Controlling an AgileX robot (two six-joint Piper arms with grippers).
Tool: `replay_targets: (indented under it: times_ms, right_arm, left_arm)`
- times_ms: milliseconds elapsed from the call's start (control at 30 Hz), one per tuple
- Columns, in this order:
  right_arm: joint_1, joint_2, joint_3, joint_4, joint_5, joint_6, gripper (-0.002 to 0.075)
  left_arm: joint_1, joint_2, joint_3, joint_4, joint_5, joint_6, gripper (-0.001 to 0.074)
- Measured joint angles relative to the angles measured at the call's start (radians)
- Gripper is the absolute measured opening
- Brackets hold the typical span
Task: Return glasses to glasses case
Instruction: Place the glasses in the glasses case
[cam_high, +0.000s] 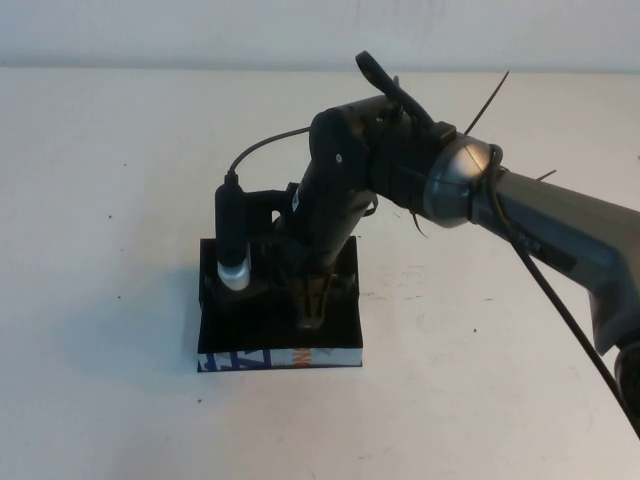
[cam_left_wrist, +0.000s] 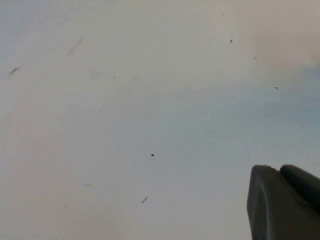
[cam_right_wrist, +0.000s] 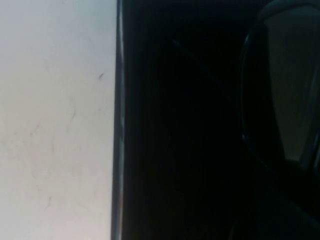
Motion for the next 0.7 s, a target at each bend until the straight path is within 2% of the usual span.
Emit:
replay_targets:
  times_ms: [700]
  right_arm:
    - [0.000,0.033,0.000,-0.002,0.066,-0.035,0.0073]
  left_arm:
    - [0.000,0.000,0.000,0.000,0.000,0.000,-0.0001]
